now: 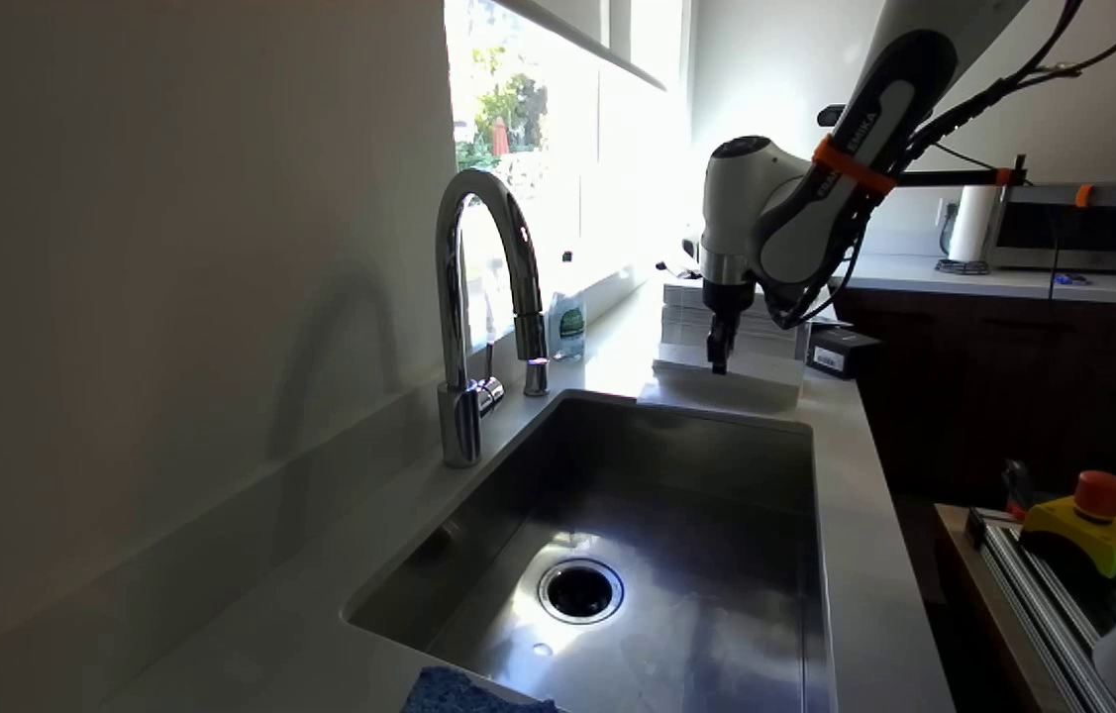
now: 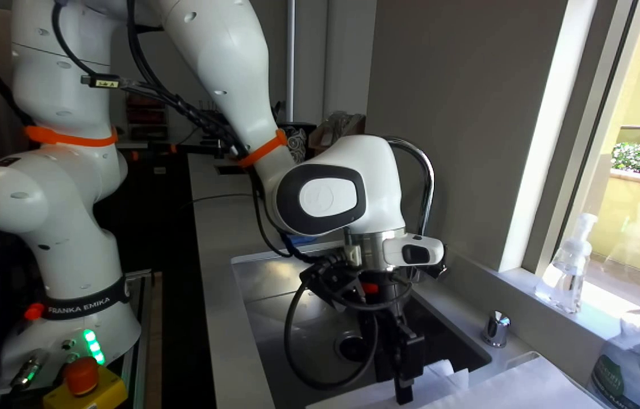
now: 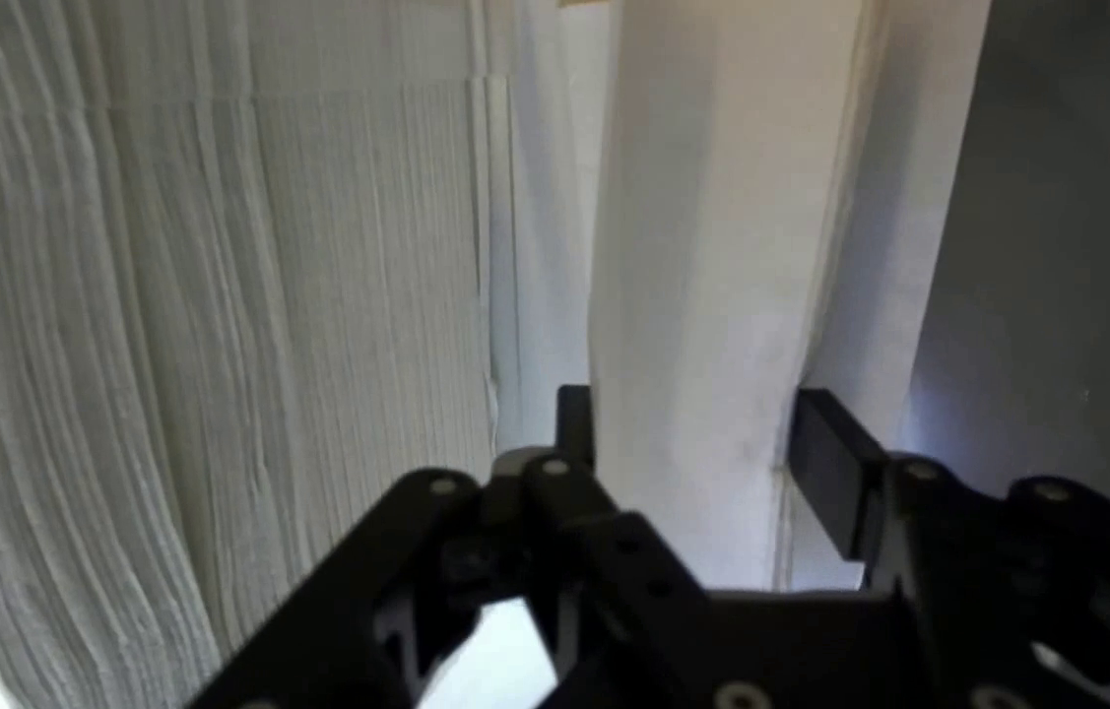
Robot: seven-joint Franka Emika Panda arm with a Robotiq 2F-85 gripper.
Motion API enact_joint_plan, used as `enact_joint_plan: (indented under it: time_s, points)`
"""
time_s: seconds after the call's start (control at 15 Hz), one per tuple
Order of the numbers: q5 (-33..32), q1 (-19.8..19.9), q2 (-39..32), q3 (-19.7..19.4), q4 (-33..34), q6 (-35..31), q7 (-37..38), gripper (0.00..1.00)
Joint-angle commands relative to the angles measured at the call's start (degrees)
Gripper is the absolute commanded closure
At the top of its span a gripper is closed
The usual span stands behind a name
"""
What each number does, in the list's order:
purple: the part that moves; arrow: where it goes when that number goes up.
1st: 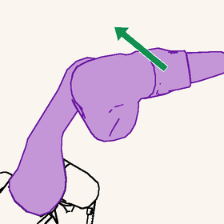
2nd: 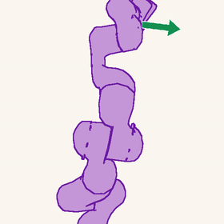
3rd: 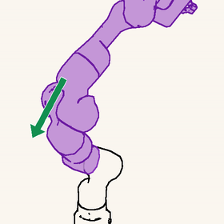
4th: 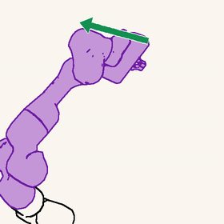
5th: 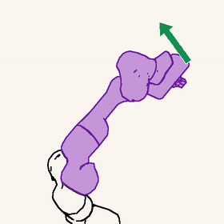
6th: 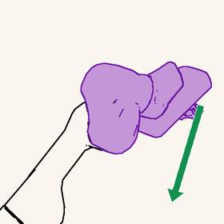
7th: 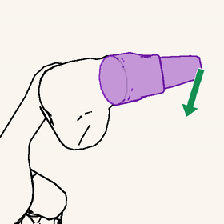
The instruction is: Pick a paper towel and put it on the side of the sink
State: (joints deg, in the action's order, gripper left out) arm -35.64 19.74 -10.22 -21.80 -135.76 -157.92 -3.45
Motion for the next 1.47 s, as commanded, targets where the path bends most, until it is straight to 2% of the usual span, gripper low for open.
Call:
enact_joint_plan:
  time_s: [0.0,0.13,0.53,0.87,0.93,1.4]
  points:
    - [-0.51,-0.48,-1.19,-1.03,-0.40,-2.27,0.91,0.12]
    - [-0.57,-0.50,-1.49,-1.19,-0.40,-2.16,0.72,0.00]
    - [-0.22,-0.39,-1.89,-1.36,-0.45,-2.60,0.19,0.00]
    - [3.45,0.09,-0.84,-0.28,-0.94,-3.18,-1.82,0.00]
    - [3.14,-0.13,-1.11,-0.57,-0.76,-3.30,-1.55,0.17]
    - [0.92,-0.57,-2.13,-1.96,-0.47,-3.18,-0.45,0.72]
